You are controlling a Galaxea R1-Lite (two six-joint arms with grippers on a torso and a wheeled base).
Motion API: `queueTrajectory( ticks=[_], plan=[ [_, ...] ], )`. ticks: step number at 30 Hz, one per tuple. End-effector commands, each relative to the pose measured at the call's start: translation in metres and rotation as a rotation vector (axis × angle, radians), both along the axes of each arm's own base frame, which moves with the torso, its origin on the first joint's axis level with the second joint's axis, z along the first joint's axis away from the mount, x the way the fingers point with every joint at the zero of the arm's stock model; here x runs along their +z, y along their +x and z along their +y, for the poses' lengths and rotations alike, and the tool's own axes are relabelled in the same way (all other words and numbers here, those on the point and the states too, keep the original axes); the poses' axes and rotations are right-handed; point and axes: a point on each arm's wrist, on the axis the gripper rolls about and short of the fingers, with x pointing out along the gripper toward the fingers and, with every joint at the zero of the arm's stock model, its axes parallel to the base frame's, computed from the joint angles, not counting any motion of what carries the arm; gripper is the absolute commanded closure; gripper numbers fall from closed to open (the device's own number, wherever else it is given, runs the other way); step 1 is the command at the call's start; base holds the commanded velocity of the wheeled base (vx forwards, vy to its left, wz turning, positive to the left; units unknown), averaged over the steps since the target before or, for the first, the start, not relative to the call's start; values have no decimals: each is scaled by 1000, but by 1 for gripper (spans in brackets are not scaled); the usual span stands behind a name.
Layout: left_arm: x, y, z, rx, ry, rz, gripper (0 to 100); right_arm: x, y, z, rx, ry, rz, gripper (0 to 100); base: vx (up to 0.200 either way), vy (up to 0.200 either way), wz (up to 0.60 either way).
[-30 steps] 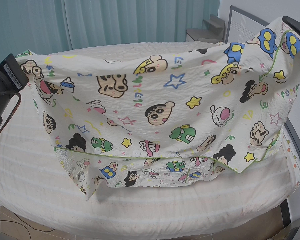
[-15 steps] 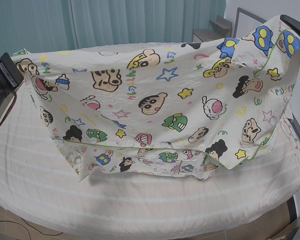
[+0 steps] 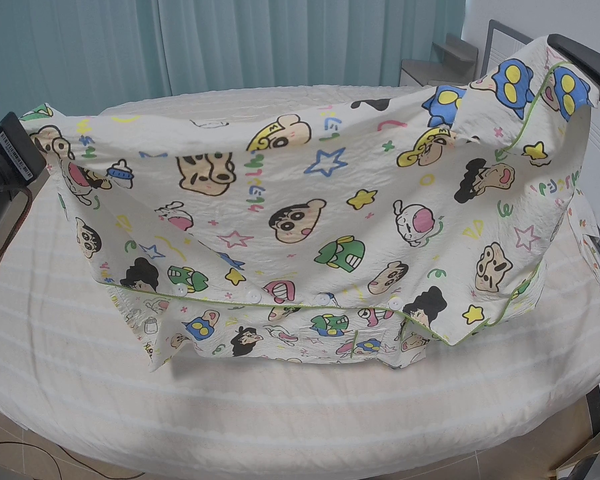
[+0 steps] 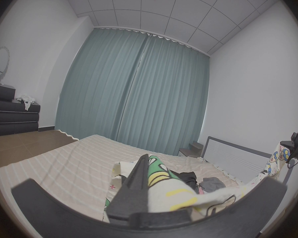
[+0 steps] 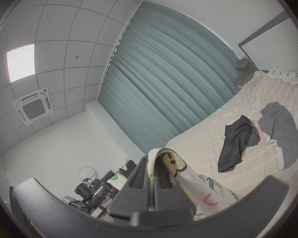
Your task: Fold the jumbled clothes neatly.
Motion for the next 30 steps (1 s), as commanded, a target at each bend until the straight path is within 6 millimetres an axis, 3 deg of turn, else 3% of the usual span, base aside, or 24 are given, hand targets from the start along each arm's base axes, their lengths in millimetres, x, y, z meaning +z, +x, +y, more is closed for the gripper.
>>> queueTrajectory(
  ticks=[1,30],
  plan=[
    [-1,0,0,0,1,2,100,-3,6,4,2,-11,16,100,0,200,0],
    [0,1,5,31,0,-1,100,-5,9,12,34,-37,13,100,0,200,0]
  ],
)
